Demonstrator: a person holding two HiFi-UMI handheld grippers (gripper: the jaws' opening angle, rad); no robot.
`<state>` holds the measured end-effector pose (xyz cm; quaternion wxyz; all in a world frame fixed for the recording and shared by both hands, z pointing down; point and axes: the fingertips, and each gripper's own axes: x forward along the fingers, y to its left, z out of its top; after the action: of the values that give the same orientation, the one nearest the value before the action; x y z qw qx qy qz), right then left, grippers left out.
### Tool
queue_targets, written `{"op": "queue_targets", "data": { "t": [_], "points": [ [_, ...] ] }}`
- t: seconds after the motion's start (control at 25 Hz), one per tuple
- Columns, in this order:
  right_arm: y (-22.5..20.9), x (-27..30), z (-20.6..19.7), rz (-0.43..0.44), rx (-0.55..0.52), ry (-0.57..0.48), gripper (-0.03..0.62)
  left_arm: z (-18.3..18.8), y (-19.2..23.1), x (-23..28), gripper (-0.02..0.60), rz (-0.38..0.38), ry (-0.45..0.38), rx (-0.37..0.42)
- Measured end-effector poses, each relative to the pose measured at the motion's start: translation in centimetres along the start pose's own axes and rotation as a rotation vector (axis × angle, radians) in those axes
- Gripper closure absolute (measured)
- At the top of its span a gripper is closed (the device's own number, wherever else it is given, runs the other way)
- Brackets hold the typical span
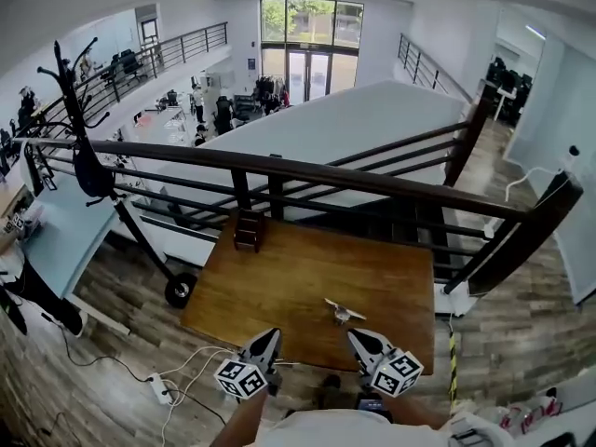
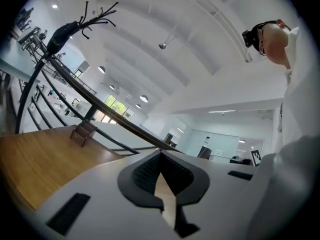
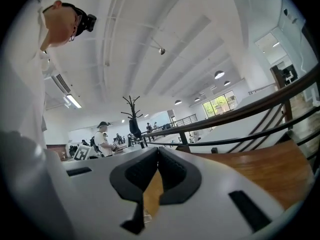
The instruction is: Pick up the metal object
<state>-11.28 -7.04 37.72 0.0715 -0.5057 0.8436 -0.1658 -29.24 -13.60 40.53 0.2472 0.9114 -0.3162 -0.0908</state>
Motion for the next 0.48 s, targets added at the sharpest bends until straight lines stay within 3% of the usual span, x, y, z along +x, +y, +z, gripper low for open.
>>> {"op": "queue_targets", "data": {
  "t": [0.24, 0.32, 0.48],
  "points": [
    [-8.5, 4.1, 2.3, -0.063, 0.030, -0.009, 0.571, 0.3, 2.3, 7.2, 0.575, 0.017, 0.021, -0.062],
    [-10.7, 5.2, 3.2, -0.055, 0.035, -0.025, 0.571, 0.7, 2.0, 9.5, 0.575, 0.010, 0.042, -0.029],
    [-13.9, 7.5, 2.4, -0.013, 0.089, -0.033, 0.571, 1.3, 3.6, 12.9, 0.575, 0.072, 0.080, 0.029]
  ]
}}
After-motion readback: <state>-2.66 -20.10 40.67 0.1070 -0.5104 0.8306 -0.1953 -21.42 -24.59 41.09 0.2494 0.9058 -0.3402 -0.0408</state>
